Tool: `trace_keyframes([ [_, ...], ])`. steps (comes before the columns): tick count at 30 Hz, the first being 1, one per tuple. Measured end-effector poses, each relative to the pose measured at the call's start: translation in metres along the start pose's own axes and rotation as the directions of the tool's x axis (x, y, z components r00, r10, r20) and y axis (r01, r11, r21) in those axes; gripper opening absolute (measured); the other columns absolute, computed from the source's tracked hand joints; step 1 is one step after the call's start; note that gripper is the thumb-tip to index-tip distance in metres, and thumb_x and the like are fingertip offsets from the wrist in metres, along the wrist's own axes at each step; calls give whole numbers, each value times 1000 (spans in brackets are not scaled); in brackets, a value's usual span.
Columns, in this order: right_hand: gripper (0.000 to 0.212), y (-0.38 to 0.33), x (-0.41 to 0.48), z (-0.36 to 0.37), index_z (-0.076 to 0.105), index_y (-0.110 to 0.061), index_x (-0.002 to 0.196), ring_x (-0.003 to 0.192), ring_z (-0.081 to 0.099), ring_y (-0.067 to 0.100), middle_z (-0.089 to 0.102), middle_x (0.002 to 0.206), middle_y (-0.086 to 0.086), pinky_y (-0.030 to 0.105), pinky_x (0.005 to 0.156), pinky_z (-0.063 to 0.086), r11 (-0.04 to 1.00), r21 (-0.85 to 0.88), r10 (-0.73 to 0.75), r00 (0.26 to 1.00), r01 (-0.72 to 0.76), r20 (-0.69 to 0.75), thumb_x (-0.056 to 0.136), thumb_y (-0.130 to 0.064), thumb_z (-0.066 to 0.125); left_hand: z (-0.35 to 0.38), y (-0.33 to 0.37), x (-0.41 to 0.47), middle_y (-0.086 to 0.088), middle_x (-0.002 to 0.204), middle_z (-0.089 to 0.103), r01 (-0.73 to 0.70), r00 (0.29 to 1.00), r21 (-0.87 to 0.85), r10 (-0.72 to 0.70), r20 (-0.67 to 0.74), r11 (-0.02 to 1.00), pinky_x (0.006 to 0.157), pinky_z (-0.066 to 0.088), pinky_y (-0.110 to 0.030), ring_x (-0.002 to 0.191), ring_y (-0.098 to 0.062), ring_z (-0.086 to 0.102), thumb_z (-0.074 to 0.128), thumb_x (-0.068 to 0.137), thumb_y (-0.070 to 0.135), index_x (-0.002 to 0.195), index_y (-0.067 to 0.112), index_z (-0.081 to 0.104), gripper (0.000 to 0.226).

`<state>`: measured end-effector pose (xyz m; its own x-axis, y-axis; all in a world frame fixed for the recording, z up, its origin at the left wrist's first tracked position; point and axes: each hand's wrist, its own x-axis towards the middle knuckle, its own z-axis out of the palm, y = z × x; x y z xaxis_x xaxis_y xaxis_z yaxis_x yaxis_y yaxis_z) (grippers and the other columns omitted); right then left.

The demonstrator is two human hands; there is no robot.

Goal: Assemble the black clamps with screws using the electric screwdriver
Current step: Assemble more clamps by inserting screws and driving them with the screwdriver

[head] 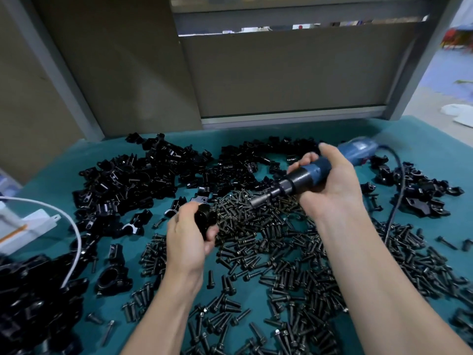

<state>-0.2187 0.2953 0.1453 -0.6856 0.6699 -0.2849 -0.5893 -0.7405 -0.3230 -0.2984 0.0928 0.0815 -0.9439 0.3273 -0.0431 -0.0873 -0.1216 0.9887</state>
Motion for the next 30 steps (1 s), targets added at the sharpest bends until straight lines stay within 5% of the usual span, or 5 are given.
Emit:
trace_keyframes([
  [4,33,-5,3,-8,47,-8,115,105,66,42,56,122,30,65,95,54,986,-163,-5,972,-34,-233,88,11,51,2,0,-3,-3,63,48,165,982,-204,-141,130,965,46,26,-27,48,-14,32,40,110,39,94,18,42,26],
  [10,21,4,-2,-22,53,-7,105,92,74,33,68,109,23,46,74,65,761,-647,-146,956,-57,-256,94,-1,70,2,6,-10,-3,68,56,168,971,-192,-128,204,967,56,28,-32,53,-14,43,40,111,45,94,19,51,32],
  [19,7,30,-44,-39,68,-25,98,47,62,6,69,65,-8,14,40,42,-298,-950,-502,831,95,241,96,-31,67,0,19,-16,-14,75,65,75,931,-211,7,366,975,47,41,-25,57,-20,56,60,89,48,83,24,68,26],
  [23,19,55,-66,-32,81,-35,91,65,70,6,77,76,-15,16,59,53,22,-878,-135,871,479,472,92,-19,72,1,19,-17,-6,68,67,1,927,-103,38,374,995,42,37,-22,50,-16,53,63,93,46,79,29,72,23],
  [30,27,74,-68,-40,84,-22,80,56,63,16,75,68,8,24,50,49,375,-849,-114,928,372,356,87,3,76,-2,13,-10,0,70,61,-15,903,-86,50,426,996,38,27,-19,51,-7,48,58,94,40,83,21,73,26],
])
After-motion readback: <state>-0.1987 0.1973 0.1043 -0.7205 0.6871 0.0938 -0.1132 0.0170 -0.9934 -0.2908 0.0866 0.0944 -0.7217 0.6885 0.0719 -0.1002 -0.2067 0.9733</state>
